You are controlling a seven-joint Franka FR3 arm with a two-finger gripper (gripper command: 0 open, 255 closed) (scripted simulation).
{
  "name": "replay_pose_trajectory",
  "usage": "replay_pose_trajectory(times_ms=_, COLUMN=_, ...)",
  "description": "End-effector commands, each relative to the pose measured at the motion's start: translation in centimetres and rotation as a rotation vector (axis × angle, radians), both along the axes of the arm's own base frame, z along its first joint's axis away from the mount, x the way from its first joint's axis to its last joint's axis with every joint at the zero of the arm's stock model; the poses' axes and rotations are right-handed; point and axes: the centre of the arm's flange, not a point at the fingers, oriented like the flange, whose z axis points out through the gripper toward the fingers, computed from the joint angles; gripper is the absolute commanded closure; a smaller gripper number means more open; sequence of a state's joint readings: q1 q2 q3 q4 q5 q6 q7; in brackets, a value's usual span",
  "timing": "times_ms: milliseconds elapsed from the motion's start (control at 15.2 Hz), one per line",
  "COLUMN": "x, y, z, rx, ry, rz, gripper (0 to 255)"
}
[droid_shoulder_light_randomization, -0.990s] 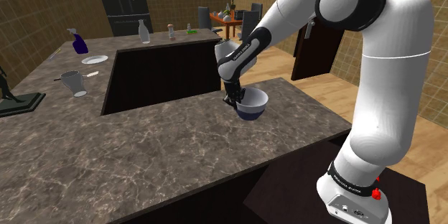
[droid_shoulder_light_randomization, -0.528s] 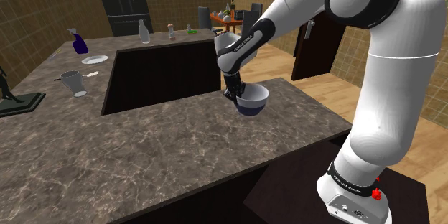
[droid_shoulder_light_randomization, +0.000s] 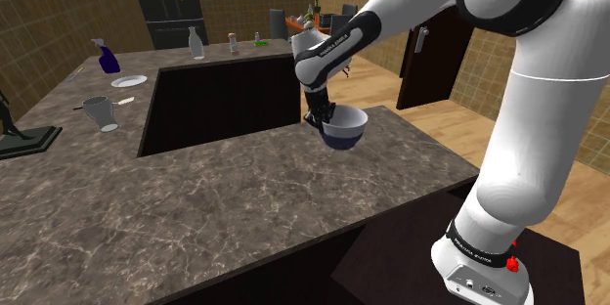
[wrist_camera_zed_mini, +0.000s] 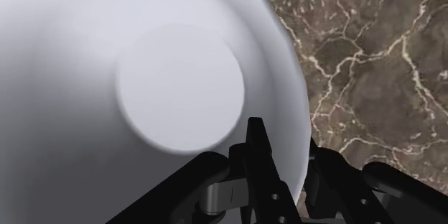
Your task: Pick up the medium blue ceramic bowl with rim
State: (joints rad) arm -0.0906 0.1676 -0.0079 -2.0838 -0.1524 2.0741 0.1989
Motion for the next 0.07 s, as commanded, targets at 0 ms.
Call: replay_pose_trajectory(times_ms=0, x=0.06, y=-0.05, z=0.37, rx=0.000, ry=0.000, rz=0.000, gripper=255)
